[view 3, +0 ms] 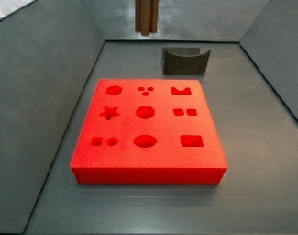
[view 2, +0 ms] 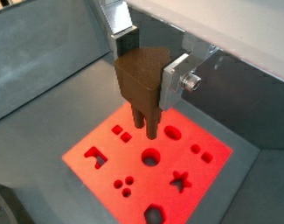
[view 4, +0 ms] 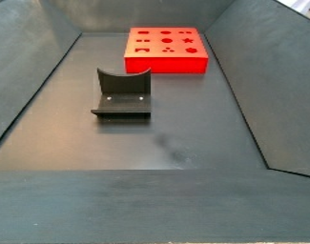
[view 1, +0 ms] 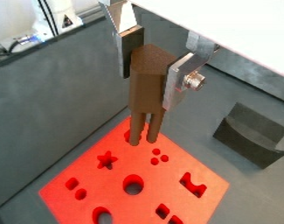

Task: Pick up the 3 prong object. Move up. Move to above the board. Insert the 3 prong object.
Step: Insert the 3 prong object.

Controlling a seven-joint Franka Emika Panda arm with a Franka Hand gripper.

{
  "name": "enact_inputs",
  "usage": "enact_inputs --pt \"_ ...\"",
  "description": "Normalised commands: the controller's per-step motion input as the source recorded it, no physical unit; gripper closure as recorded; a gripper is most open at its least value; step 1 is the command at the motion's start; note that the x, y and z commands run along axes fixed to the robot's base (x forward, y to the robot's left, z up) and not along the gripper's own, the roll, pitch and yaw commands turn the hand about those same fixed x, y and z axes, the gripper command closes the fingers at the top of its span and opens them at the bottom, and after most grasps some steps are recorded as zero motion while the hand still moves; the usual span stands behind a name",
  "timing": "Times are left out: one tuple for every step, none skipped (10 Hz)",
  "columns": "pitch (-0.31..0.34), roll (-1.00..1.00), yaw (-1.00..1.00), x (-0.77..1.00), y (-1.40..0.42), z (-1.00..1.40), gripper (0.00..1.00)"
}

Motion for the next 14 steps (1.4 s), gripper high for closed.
enact_inputs --pt "-0.034 0.11 0.00 0.08 0.27 -0.50 1.00" --pt "-0.014 0.11 0.00 0.11 0.28 -0.50 1.00" --pt "-0.010 0.11 0.00 0.14 0.28 -0.47 1.00" --pt "-0.023 0.11 0.00 0.13 0.26 -0.47 1.00" --pt "-0.077 0.14 0.00 0.01 0.19 -0.51 1.00" --pt "-0.076 0.14 0.00 0.04 0.17 -0.55 1.00" --pt "-0.086 0.12 0.00 0.04 0.11 -0.53 1.00" --pt "-0.090 0.11 0.00 0.02 0.11 -0.51 1.00" --pt "-0.091 0.11 0.00 0.01 0.10 -0.51 1.00" --pt "-0.076 0.10 0.00 0.03 0.11 -0.47 1.00" --pt "-0.057 0.11 0.00 0.01 0.13 -0.44 1.00" --pt "-0.036 0.08 0.00 0.02 0.12 -0.37 1.00" --pt "0.000 0.01 0.00 0.00 0.00 0.00 1.00" --pt "-0.004 0.07 0.00 -0.03 0.00 -0.17 1.00"
